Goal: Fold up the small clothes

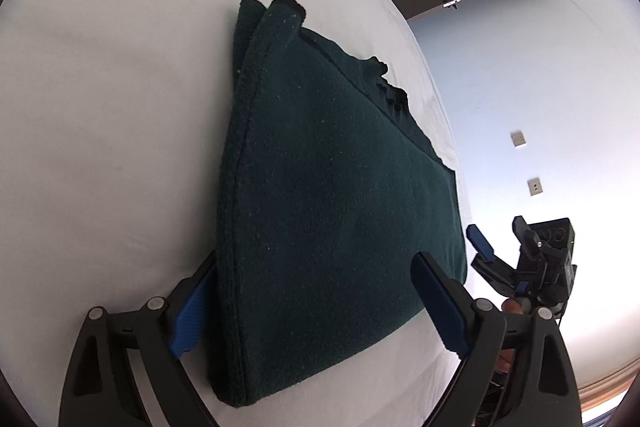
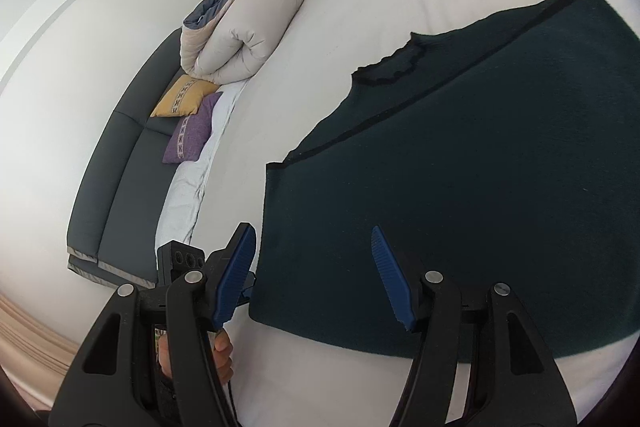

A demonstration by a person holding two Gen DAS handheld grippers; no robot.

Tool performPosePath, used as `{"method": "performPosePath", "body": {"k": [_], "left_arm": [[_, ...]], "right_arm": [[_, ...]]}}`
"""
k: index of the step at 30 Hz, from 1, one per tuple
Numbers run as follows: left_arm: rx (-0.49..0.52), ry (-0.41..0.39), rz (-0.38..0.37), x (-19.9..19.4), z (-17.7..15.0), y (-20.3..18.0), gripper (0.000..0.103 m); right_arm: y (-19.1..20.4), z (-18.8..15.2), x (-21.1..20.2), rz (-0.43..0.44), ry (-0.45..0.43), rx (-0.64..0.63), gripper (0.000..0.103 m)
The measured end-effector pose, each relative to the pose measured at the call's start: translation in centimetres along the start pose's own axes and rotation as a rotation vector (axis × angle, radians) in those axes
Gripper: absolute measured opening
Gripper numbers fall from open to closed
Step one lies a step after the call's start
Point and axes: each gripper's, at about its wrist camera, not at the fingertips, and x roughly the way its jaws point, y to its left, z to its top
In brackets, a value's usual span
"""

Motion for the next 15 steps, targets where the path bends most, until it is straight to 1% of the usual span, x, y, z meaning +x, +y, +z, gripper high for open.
{"method": "performPosePath", "body": {"k": [1, 3, 4, 6, 7, 8, 9, 12, 13, 14, 15], "left_arm": [[-0.018, 0.003, -0.009, -0.1, 0.1, 0.4, 0.082], [-0.049, 0.010, -0.026, -0.1, 0.1, 1.1, 0.064], [-0.069, 0.014, -0.040, 0.0, 0.2, 1.4, 0.058], [-0.104, 0.031, -0.063, 0.6, 0.1, 2.0, 0.033], [-0.118, 0.032, -0.067, 0.8, 0.1, 2.2, 0.027], [-0.124, 0.035, -0.066, 1.0, 0.0, 2.3, 0.017], [-0.126, 0.031, -0.065, 1.1, 0.0, 2.4, 0.014], [-0.114, 0.010, -0.069, 0.7, -0.1, 2.1, 0.014], [-0.107, 0.002, -0.069, 0.5, -0.1, 1.9, 0.014], [-0.101, -0.005, -0.071, 0.4, -0.1, 1.8, 0.014], [-0.095, -0.009, -0.071, 0.3, -0.1, 1.7, 0.014]], "right_arm": [[0.1, 0.6, 1.0, 0.011, 0.019, 0.010, 0.059], [0.4, 1.5, 3.0, 0.028, 0.047, 0.031, 0.059], [0.7, 2.0, 4.1, 0.044, 0.063, 0.036, 0.059], [1.4, 2.6, 6.1, 0.068, 0.098, 0.037, 0.059], [1.9, 2.8, 7.3, 0.086, 0.122, 0.033, 0.059], [2.3, 3.0, 8.5, 0.111, 0.152, 0.032, 0.059], [2.6, 3.1, 9.8, 0.127, 0.180, 0.038, 0.059], [2.9, 3.3, 13.1, 0.121, 0.231, 0.048, 0.060], [2.7, 3.4, 14.3, 0.118, 0.254, 0.057, 0.064], [2.3, 3.3, 15.3, 0.096, 0.270, 0.068, 0.066], [1.8, 3.3, 16.5, 0.055, 0.287, 0.075, 0.066]]}}
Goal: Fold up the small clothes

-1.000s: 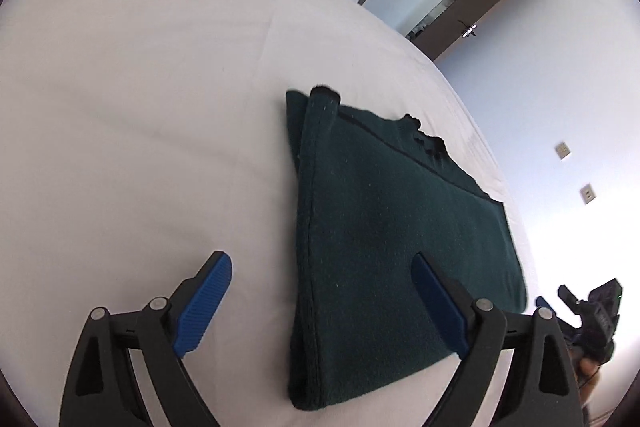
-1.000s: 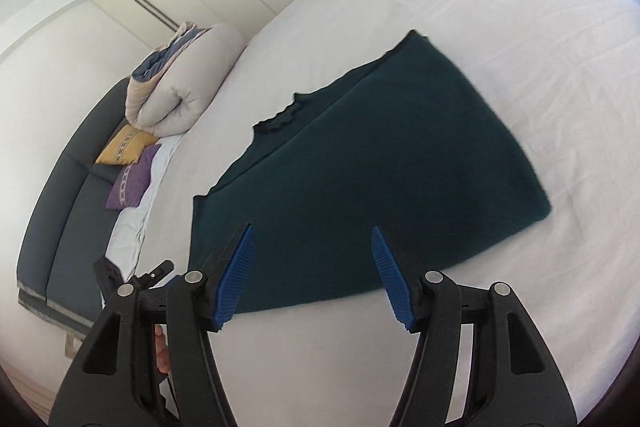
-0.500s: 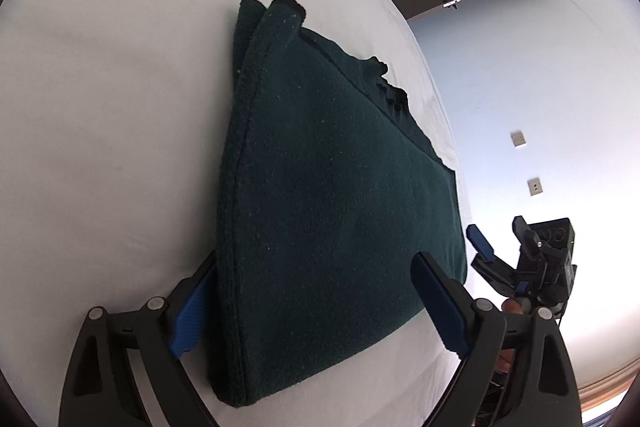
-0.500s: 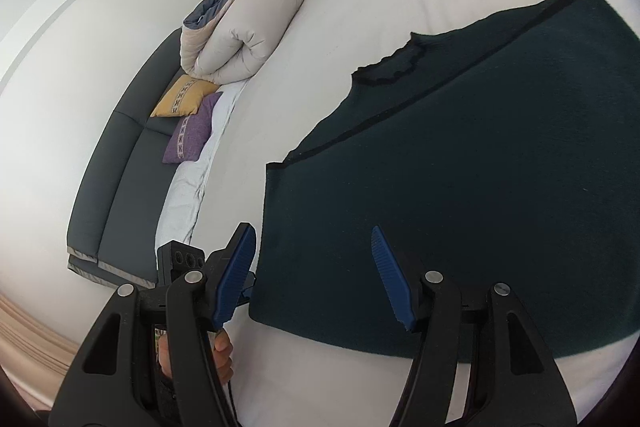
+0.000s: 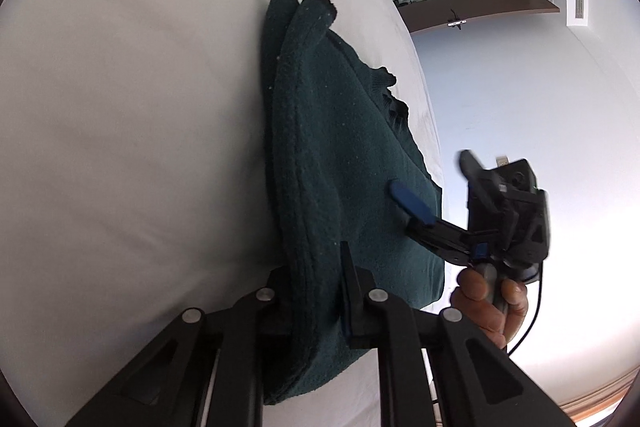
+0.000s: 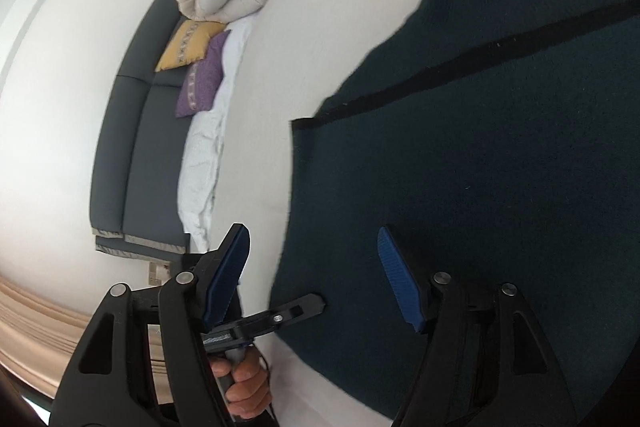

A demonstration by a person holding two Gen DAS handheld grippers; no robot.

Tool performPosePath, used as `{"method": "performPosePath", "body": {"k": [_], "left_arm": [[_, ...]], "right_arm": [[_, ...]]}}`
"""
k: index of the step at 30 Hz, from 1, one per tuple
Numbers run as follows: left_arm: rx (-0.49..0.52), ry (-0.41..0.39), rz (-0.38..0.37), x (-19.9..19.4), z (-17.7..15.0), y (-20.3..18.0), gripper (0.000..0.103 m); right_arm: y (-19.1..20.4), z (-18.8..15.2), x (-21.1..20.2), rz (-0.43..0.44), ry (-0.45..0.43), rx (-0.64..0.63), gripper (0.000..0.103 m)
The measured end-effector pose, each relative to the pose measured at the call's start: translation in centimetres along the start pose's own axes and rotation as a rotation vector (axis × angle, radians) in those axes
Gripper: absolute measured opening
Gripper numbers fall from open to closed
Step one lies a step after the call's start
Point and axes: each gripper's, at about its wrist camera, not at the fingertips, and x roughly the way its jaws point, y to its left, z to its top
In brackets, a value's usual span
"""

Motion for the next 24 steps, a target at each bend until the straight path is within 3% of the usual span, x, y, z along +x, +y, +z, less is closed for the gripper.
{"method": "performPosePath", "body": {"k": [1, 7, 11, 18, 24], "left_arm": [[0.004, -0.004, -0.001, -0.1, 0.0, 0.0, 0.014], [0.008, -0.024, -0.043, -0.4, 0.0, -0.5, 0.013], [0.069, -0.050, -0.016, -0.6, 0.4, -3.0, 0.013], [0.248, -0.043, 0.053, 2.2, 0.4, -12.8, 0.013], [0.395, 0.046, 0.038, 11.0, -0.9, -22.2, 0.013]], "right_arm": [[-0.7, 0.2, 1.1, -0.032, 0.016, 0.004, 0.066], [-1.7, 0.3, 2.3, 0.030, -0.036, -0.033, 0.066], [-2.7, 0.2, -0.4, 0.112, -0.063, 0.027, 0.067], [-7.6, 0.4, -8.6, 0.183, -0.166, 0.118, 0.072], [-11.8, 0.6, -14.7, 0.253, -0.247, 0.180, 0.077]]}}
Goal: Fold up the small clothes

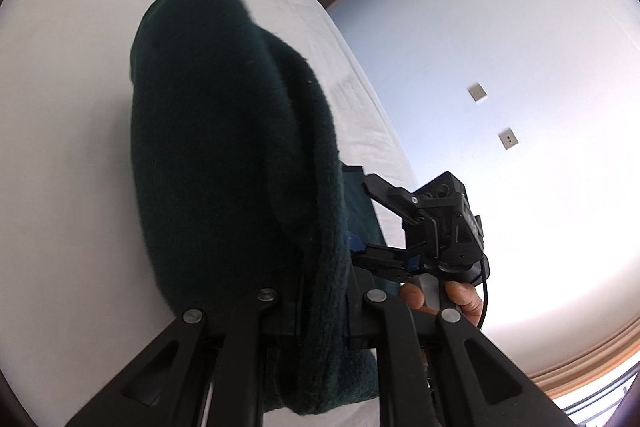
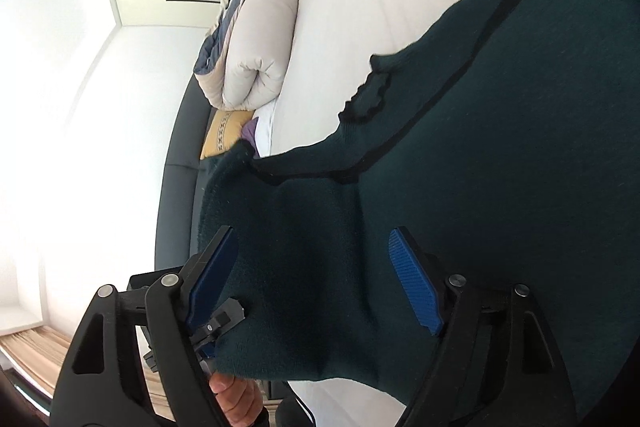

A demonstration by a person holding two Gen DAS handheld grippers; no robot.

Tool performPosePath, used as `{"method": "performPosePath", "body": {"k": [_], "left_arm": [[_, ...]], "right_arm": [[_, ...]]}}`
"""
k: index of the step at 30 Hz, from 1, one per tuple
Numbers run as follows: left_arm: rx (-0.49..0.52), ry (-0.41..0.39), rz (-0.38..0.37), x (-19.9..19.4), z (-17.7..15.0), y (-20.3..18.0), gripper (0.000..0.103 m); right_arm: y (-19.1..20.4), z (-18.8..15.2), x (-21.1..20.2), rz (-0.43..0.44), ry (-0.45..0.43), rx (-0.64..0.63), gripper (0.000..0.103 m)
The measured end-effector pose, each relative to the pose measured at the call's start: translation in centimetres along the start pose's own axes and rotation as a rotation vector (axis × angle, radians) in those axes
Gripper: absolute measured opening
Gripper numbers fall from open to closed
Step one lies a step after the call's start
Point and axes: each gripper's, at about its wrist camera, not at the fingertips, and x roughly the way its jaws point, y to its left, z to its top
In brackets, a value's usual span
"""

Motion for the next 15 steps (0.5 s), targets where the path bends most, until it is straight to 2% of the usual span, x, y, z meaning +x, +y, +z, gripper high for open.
{"method": "performPosePath", "body": {"k": [2, 4, 6, 8, 9, 11, 15], "left_arm": [[0.027, 0.045, -0.006, 3.8, -0.2, -2.3, 0.013], [0.088, 0.101, 0.016, 7.4, -1.0, -4.3, 0.022], [0.090, 0.134, -0.021, 8.3, -2.3, -4.7, 0.043], [0.105, 0.104, -0.068, 6.7, -3.1, -4.6, 0.052], [0.128, 0.086, -0.059, 5.4, -3.6, -4.4, 0.060], [0.155, 0.054, -0.040, 2.6, -4.4, -3.2, 0.066], [0.175, 0.048, -0.015, -2.1, -6.5, 1.7, 0.066]], "right_arm": [[-1.1, 0.9, -1.7, 0.003, -0.025, 0.023, 0.077], [-2.4, 1.7, -3.3, 0.011, -0.049, 0.055, 0.077], [-3.5, 2.4, -5.4, 0.034, -0.079, 0.086, 0.077], [-4.4, 2.6, -6.7, 0.049, -0.079, 0.101, 0.077], [-4.5, 2.6, -6.8, 0.039, -0.074, 0.094, 0.077], [-4.3, 2.7, -6.8, -0.006, -0.062, 0.072, 0.078], [-3.1, 2.9, -5.8, -0.094, -0.022, 0.026, 0.078]]}}
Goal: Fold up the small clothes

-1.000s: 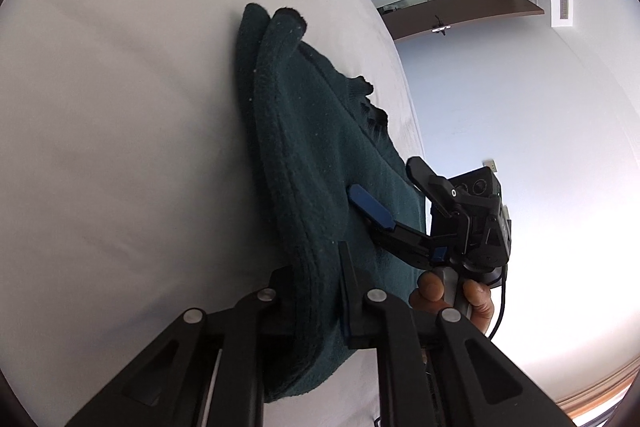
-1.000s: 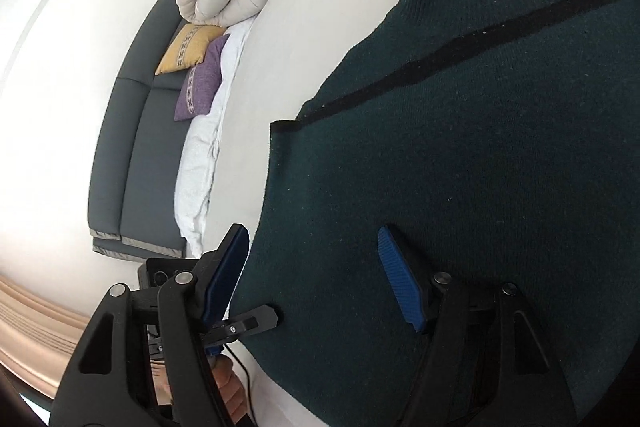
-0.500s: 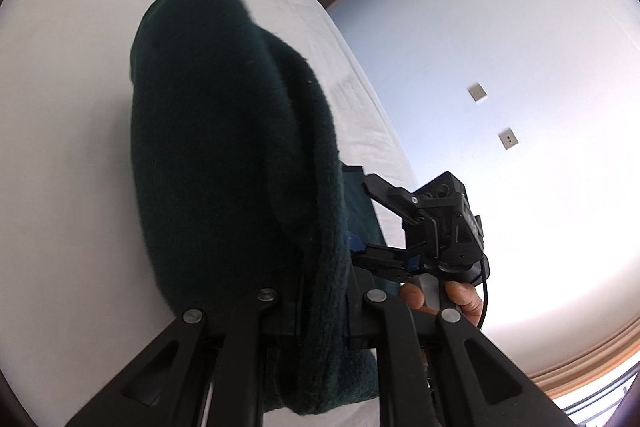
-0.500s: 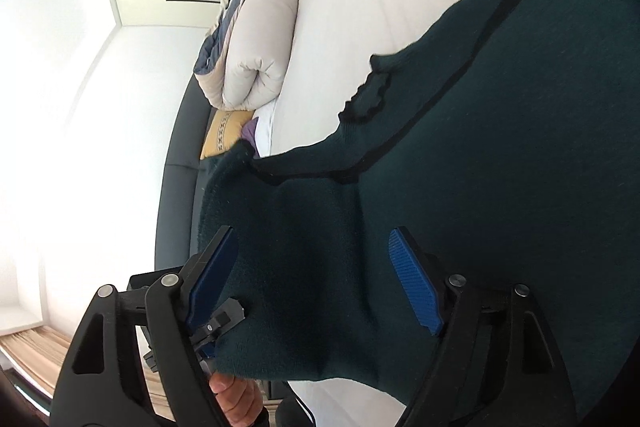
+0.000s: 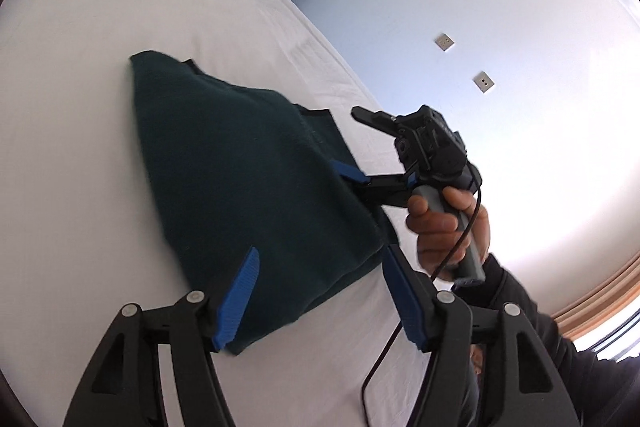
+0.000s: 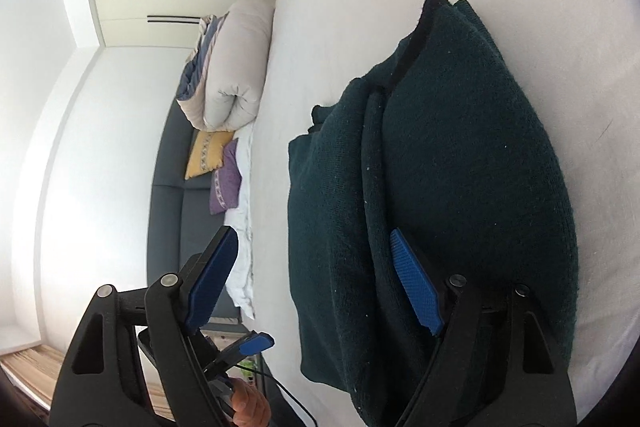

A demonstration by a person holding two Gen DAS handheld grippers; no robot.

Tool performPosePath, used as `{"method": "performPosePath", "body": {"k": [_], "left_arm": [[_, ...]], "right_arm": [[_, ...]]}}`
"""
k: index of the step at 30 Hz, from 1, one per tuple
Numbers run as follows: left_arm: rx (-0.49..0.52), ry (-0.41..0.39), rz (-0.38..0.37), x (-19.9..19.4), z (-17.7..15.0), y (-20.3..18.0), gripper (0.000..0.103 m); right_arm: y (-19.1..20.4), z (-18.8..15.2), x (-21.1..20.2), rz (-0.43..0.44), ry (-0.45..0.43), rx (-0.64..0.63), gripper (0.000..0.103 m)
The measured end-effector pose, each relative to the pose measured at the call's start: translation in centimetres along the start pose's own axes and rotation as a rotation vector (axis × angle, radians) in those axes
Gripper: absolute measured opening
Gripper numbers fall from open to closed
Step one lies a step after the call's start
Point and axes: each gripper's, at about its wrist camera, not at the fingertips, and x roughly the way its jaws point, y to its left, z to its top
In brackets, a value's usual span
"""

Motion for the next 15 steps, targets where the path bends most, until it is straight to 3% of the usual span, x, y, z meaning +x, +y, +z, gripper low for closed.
{"method": "performPosePath", "body": {"k": [3, 6, 9, 10, 12, 15], "left_arm": [[-0.013, 0.004, 0.017, -2.3, -1.9, 3.8, 0.066], [-0.081, -0.014, -0.013, -3.1, -2.7, 5.6, 0.066], [-0.123, -0.051, -0.045, -3.4, -3.6, 6.9, 0.066], [-0.141, -0.058, -0.061, -3.5, -3.7, 7.1, 0.066], [-0.163, -0.061, -0.084, -3.5, -3.4, 7.2, 0.066], [-0.159, -0.073, -0.086, -4.1, -3.1, 7.5, 0.066]], "right_arm": [[1.6, -0.4, 1.4, -0.133, 0.040, -0.071, 0.078], [3.8, -1.2, 3.3, -0.250, 0.073, -0.156, 0.074], [5.5, -2.2, 5.7, -0.389, 0.117, -0.243, 0.043], [5.6, -2.7, 6.2, -0.443, 0.125, -0.272, 0.026], [5.9, -3.1, 6.3, -0.508, 0.115, -0.302, 0.019], [6.2, -3.3, 3.9, -0.506, 0.053, -0.287, 0.015]]}}
